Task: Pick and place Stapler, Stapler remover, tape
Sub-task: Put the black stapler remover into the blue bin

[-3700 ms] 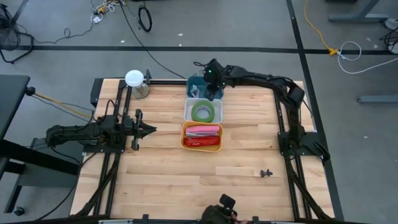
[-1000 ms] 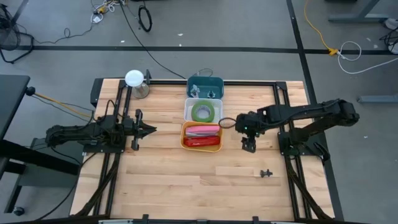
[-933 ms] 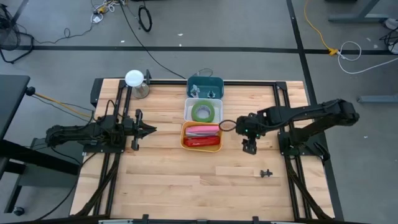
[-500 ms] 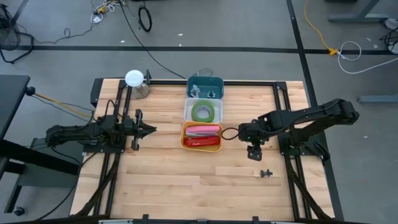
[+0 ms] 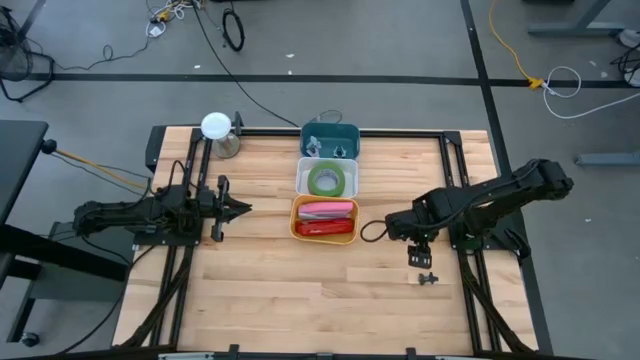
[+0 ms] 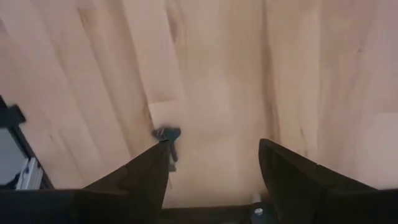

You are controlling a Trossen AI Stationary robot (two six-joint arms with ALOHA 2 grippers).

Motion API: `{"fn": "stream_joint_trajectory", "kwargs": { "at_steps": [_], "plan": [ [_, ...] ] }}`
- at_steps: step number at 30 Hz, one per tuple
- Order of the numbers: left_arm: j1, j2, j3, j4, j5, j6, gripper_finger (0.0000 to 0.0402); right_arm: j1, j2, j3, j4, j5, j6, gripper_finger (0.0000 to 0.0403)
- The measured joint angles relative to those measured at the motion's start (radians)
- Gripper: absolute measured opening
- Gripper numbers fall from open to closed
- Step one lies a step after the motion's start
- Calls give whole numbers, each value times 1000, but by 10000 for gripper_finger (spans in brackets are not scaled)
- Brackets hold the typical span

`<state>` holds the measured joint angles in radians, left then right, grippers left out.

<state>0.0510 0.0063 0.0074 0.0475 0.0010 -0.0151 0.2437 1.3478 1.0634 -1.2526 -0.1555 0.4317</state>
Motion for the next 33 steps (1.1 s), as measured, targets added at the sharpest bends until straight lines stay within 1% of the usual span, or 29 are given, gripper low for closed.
{"fn": "stream_joint_trajectory", "kwargs": {
  "at_steps": [5,10,14,23,29,33],
  "plan": [
    [0,0,0,0,0,0,37,71,17,0,-2,-42,6,244],
    [0,0,0,0,0,0,37,176,17,0,-2,-35,52,244],
    [0,0,0,0,0,0,37,236,11,0,1,-9,115,244],
    [0,0,0,0,0,0,37,307,-89,-79,72,-2,268,244],
    [0,0,0,0,0,0,37,345,-154,-150,106,9,317,244],
    [0,0,0,0,0,0,37,390,-199,-208,159,31,315,244]
  ]
}}
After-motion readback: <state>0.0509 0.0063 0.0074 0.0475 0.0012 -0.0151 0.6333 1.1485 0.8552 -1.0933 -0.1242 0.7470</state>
